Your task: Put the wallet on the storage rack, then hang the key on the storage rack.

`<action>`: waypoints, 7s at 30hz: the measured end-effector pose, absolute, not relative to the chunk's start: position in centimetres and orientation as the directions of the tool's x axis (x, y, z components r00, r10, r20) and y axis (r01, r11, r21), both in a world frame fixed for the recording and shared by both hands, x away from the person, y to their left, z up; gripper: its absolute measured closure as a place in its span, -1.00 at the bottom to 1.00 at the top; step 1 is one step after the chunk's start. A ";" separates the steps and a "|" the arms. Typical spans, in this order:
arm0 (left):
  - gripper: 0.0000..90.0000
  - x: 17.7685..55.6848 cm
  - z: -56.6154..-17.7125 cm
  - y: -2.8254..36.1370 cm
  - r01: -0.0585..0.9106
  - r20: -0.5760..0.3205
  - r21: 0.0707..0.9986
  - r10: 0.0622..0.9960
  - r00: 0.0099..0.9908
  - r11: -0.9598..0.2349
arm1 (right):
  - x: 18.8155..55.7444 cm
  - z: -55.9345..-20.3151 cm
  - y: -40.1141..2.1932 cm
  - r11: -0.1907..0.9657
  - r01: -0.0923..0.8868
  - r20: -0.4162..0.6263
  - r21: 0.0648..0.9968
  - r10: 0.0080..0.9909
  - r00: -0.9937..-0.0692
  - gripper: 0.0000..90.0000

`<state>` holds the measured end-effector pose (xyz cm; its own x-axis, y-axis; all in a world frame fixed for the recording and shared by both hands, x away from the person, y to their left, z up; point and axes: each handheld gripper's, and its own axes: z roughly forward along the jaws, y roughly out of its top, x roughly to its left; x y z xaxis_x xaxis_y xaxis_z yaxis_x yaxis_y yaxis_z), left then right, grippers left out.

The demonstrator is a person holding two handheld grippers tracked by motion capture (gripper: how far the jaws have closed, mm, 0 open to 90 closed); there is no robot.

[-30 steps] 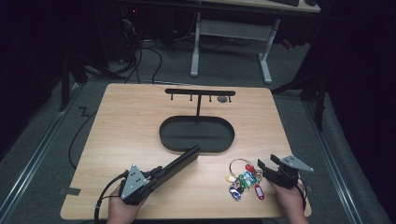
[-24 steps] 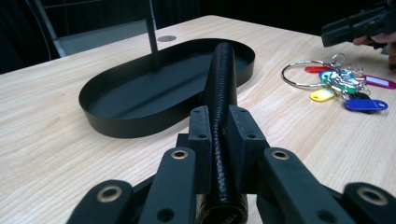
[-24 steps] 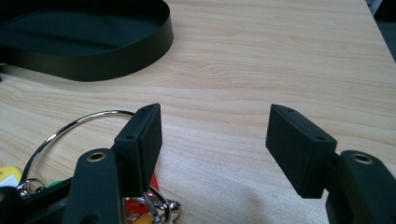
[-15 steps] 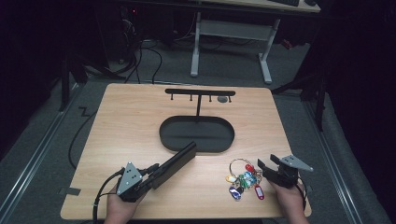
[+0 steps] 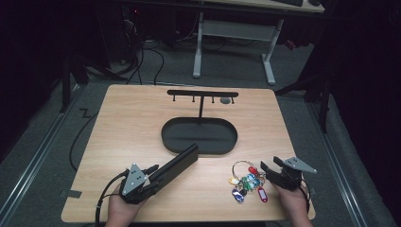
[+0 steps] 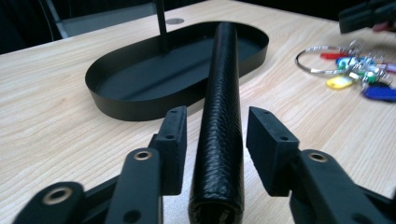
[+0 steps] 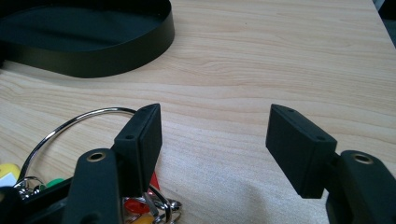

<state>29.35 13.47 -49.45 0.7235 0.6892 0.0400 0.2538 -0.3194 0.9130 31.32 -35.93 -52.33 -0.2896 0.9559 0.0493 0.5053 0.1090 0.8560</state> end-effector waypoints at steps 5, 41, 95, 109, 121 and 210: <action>0.11 29.4 -49.4 13.1 0.268 0.050 0.894 0.674 0.737 -0.359 | 31.2 -52.3 -36.0 0.107 0.505 0.052 0.857 0.956 -0.290 -0.19; 0.09 31.2 -46.4 11.5 0.376 0.139 0.686 0.619 0.773 -0.623 | 28.9 -51.9 -36.8 0.129 0.481 0.060 0.867 0.932 -0.358 -0.20; 0.48 35.4 -43.1 6.5 0.457 0.121 0.362 0.526 0.842 -0.813 | 28.5 -51.8 -37.3 0.089 0.481 0.117 0.872 0.917 -0.382 -0.18; 0.68 35.2 -42.9 6.1 0.404 0.166 0.356 0.483 0.860 -0.843 | 28.5 -51.8 -37.4 0.085 0.480 0.120 0.873 0.917 -0.381 -0.17; 0.68 35.4 -40.9 5.7 0.301 0.206 0.397 0.404 0.891 -0.867 | 28.8 -52.1 -37.7 0.067 0.498 0.123 0.864 0.933 -0.339 -0.17; 0.66 46.5 -46.4 -1.1 -0.202 0.675 0.185 -0.025 0.737 -0.962 | 29.3 -52.2 -37.8 0.042 0.503 0.172 0.863 0.912 -0.372 -0.16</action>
<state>46.46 -1.08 -46.43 0.7372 -0.0248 0.6753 -0.2017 -0.9618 0.1849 29.28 -37.80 -52.23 -0.3716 0.9124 0.1716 0.5029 0.0425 0.8633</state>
